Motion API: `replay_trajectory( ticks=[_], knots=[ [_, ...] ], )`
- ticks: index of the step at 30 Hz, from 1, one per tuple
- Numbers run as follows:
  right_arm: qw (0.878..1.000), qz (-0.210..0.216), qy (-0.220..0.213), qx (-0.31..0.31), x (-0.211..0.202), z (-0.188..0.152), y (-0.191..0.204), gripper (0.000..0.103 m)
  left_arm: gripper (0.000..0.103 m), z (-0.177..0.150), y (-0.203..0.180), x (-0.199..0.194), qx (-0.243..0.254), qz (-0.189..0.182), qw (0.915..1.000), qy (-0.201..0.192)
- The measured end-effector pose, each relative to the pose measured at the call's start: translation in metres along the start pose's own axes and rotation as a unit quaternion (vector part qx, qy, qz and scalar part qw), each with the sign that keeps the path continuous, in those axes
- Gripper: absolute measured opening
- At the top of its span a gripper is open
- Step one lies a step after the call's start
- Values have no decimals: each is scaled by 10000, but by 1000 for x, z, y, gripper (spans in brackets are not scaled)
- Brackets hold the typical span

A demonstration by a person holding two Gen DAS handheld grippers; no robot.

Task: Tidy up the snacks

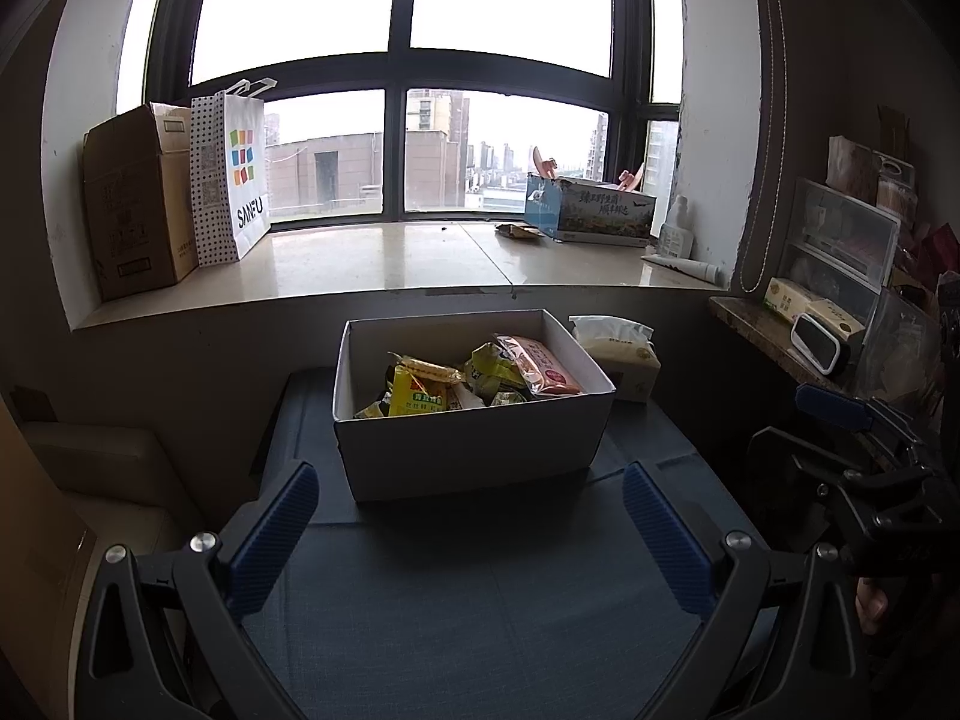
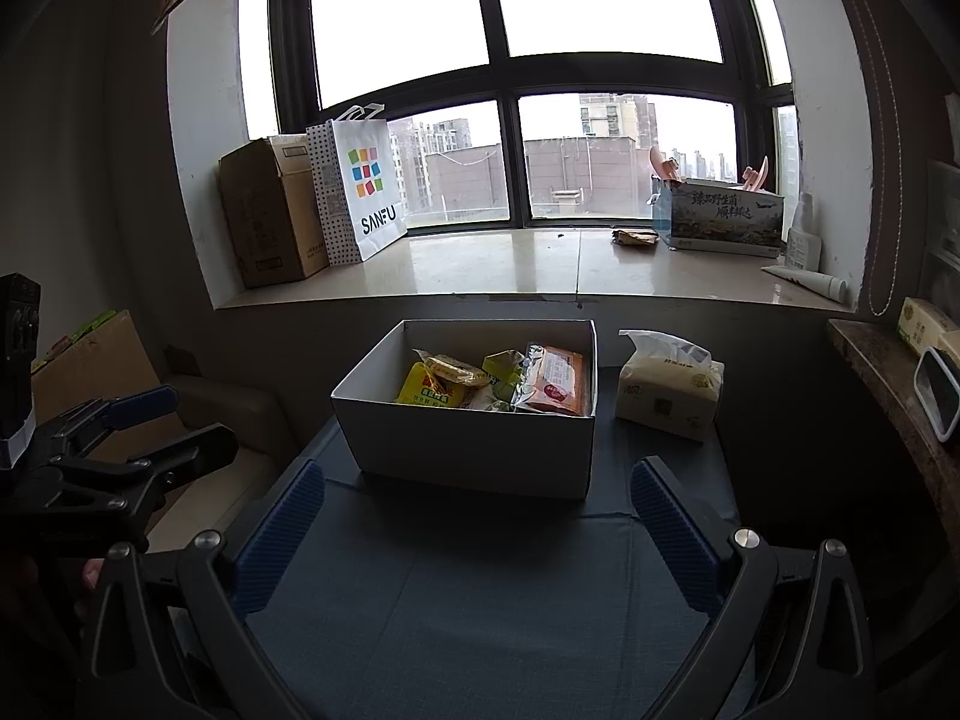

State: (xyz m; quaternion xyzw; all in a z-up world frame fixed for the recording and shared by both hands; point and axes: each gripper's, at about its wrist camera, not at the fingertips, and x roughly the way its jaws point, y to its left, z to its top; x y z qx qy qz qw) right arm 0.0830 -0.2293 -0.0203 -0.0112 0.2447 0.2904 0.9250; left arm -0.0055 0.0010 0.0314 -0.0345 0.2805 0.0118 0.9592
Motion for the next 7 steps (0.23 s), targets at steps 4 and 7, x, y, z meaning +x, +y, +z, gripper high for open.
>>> replay_trajectory(
  ticks=[4,7],
  knots=[
    [10000,-5,14,-5,0,0,0,103,103,-1,0,0,-9,-18,10000,-17],
    [10000,-11,18,-3,0,-1,1,103,103,-1,1,1,-36,-57,10000,-24]
  ],
)
